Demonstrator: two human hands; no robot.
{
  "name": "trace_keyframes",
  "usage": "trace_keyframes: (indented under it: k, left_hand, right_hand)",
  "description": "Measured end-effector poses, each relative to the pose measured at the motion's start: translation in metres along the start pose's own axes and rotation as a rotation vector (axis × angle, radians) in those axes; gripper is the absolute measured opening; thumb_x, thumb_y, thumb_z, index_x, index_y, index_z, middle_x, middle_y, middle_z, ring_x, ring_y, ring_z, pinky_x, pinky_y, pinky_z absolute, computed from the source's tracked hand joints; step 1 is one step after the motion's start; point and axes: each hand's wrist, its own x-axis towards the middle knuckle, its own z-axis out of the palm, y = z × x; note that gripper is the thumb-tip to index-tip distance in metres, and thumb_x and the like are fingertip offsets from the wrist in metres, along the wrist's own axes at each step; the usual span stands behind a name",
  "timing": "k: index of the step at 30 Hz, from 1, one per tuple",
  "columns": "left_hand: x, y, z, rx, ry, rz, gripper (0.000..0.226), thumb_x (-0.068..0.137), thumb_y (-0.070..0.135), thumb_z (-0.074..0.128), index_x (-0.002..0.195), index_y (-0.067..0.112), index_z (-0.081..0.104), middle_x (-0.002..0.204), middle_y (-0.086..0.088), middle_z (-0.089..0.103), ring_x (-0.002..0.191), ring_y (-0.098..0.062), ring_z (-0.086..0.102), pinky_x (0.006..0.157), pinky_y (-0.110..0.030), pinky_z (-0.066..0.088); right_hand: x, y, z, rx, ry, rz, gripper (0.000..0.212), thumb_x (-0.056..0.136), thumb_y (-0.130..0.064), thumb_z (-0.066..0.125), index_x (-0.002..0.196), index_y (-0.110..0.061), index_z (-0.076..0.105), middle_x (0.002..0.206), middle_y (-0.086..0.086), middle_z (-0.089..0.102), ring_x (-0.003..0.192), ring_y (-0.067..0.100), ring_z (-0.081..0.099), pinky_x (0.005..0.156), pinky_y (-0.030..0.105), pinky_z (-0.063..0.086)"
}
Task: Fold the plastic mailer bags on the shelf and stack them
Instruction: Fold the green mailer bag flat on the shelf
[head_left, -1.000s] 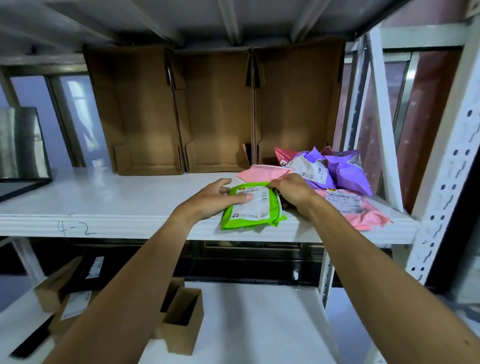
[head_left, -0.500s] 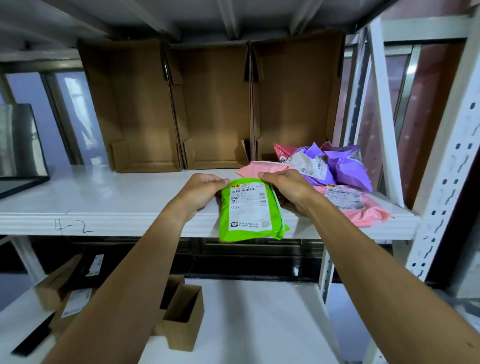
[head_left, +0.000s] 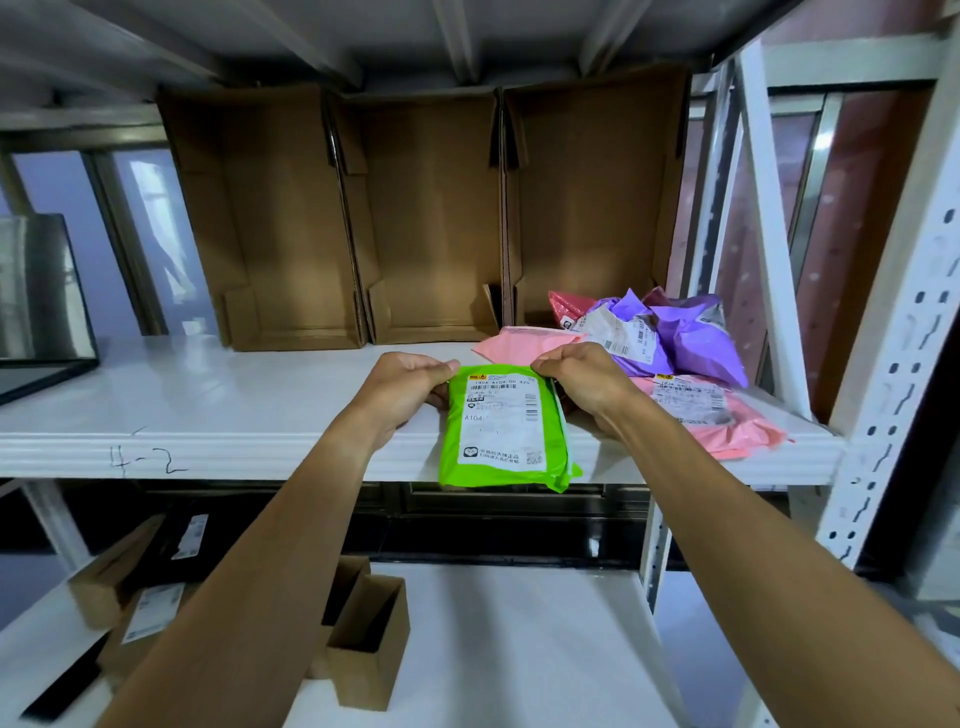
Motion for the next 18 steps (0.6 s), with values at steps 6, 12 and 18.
trace_keyframes:
  k: [6,12,18]
  left_hand:
    - [-0.006,0.004,-0.002,0.055,-0.13,-0.009,0.031,0.085,0.034,0.079,0.094,0.004,0.08,0.088,-0.01,0.077,0.071,-0.008,0.064,0.071,-0.019,0.053]
    - [-0.007,0.002,-0.004,-0.001,-0.114,-0.009,0.011,0.086,0.018,0.078,0.084,0.007,0.077,0.083,-0.008,0.073,0.076,-0.014,0.061,0.076,-0.023,0.051]
    - [-0.003,0.0,-0.005,-0.09,0.019,0.014,0.012,0.09,0.016,0.074,0.079,0.011,0.075,0.073,-0.001,0.07,0.071,-0.013,0.06,0.074,-0.024,0.048]
  right_hand:
    - [0.006,0.004,-0.001,0.054,0.11,-0.052,0.014,0.094,-0.008,0.06,0.081,-0.011,0.065,0.082,0.011,0.068,0.08,0.025,0.065,0.078,0.039,0.057]
    - [-0.002,-0.002,0.002,0.058,-0.001,-0.041,0.017,0.094,-0.022,0.066,0.083,-0.009,0.07,0.085,0.019,0.071,0.076,0.028,0.064,0.07,0.037,0.053]
    - [-0.014,-0.009,0.004,0.041,-0.152,-0.015,0.039,0.087,-0.038,0.073,0.094,0.0,0.075,0.075,0.016,0.072,0.051,0.021,0.061,0.054,0.028,0.038]
